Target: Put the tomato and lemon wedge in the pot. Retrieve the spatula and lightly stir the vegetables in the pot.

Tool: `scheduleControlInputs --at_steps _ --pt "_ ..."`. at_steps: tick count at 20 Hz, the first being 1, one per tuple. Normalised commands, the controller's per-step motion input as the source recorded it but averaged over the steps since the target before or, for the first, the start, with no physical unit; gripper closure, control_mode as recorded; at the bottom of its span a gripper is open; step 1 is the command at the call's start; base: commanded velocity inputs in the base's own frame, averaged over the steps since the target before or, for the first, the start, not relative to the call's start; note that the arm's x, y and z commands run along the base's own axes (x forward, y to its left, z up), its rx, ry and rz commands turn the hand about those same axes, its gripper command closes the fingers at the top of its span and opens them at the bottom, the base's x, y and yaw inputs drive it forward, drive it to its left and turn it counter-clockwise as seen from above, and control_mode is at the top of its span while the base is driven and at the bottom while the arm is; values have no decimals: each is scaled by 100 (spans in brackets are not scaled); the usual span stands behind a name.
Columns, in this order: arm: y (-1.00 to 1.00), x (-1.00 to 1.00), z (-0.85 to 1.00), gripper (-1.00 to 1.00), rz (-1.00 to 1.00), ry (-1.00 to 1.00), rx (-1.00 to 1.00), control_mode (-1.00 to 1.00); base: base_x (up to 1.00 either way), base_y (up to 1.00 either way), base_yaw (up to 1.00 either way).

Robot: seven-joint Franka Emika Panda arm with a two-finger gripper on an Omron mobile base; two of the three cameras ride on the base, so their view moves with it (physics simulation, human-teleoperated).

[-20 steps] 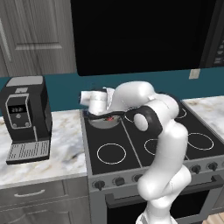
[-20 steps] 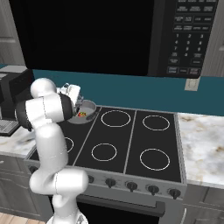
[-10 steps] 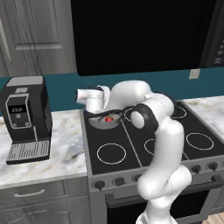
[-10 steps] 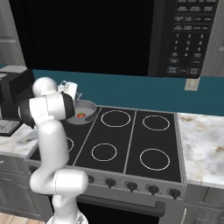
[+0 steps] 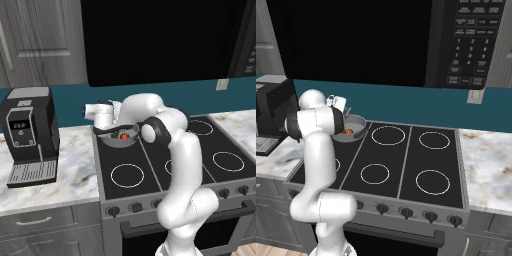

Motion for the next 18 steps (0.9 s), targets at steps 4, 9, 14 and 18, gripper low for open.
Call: scheduleControlInputs --at_steps 4,9,14,18 --pt "0 14 -3 100 0 1 -2 -100 0 0 0" --pt "-9 33 0 100 0 7 -2 -100 0 0 0" --pt "-21 4 -11 100 0 16 -9 -100 0 0 0" --pt "-17 5 -11 100 0 16 -12 -100 0 0 0"
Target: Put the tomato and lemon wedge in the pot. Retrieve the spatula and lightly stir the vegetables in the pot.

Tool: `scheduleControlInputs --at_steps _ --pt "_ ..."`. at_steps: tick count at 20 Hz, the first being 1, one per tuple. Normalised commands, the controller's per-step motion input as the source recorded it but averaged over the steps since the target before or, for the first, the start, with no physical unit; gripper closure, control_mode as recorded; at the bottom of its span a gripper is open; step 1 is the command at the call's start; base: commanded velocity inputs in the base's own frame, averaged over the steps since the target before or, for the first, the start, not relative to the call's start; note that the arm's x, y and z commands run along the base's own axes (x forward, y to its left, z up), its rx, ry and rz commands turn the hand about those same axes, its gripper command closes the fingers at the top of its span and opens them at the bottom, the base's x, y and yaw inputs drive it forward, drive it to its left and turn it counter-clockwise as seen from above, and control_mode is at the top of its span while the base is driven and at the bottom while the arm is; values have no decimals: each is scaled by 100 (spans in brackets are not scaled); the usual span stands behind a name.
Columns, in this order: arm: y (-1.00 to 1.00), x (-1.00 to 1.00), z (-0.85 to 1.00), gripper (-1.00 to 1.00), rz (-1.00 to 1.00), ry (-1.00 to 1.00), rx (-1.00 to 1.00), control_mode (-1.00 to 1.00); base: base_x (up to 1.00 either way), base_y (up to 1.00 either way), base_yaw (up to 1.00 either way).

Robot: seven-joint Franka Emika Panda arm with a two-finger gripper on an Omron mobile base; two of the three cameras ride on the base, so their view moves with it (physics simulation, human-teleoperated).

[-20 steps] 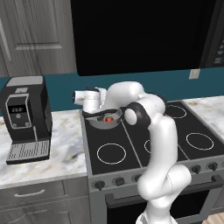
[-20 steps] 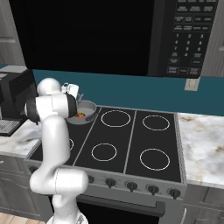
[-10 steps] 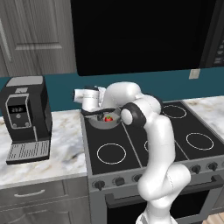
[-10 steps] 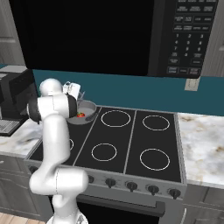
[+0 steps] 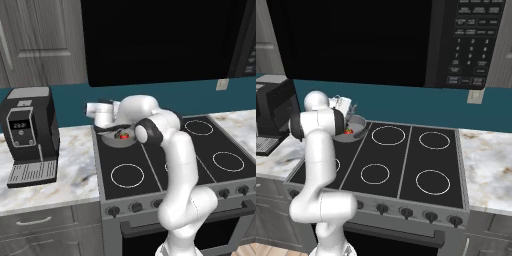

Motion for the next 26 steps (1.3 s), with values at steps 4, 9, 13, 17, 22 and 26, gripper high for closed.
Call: scheduleControlInputs --at_steps 4,9,13,17,22,26 --pt "-25 2 -5 100 2 9 -9 -100 0 0 0" --pt "-35 4 0 100 4 3 -3 -100 0 0 0" --pt "-48 0 -14 100 3 8 -5 -100 0 0 0" --pt "-38 -3 -24 100 4 10 -7 -100 0 0 0" --pt "-1 -2 4 100 7 1 -1 -100 0 0 0" --pt "-4 0 45 100 7 0 0 -100 0 0 0"
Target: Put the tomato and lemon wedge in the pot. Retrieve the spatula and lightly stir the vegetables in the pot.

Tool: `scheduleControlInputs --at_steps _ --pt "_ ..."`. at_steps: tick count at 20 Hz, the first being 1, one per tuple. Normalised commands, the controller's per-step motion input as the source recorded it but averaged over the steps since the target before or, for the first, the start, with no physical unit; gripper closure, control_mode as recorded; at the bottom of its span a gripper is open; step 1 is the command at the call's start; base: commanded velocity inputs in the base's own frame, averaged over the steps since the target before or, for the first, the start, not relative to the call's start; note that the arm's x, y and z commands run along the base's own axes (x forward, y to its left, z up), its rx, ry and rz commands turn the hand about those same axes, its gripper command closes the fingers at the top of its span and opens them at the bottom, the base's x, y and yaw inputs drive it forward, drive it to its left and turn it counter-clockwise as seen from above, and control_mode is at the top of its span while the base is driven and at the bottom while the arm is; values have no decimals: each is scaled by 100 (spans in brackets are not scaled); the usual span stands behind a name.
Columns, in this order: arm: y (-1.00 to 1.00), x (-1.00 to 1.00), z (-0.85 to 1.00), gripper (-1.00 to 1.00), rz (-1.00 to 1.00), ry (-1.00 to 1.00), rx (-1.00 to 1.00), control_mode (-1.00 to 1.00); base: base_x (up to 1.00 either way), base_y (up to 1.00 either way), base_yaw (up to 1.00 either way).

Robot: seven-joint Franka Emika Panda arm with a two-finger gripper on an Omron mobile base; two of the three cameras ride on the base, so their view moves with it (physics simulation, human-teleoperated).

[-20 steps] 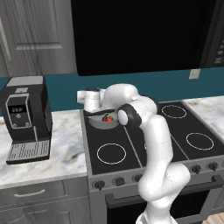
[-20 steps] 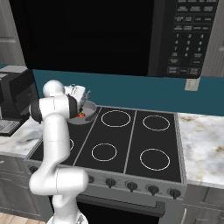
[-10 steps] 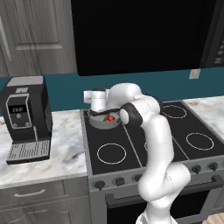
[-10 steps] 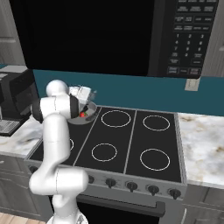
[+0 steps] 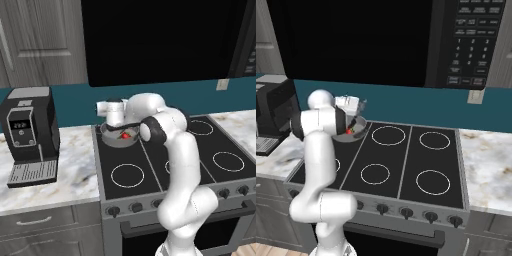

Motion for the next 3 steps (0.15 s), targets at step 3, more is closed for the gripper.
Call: scheduleControlInputs --at_steps 3 --pt "-14 0 67 100 7 0 0 -100 0 0 0"
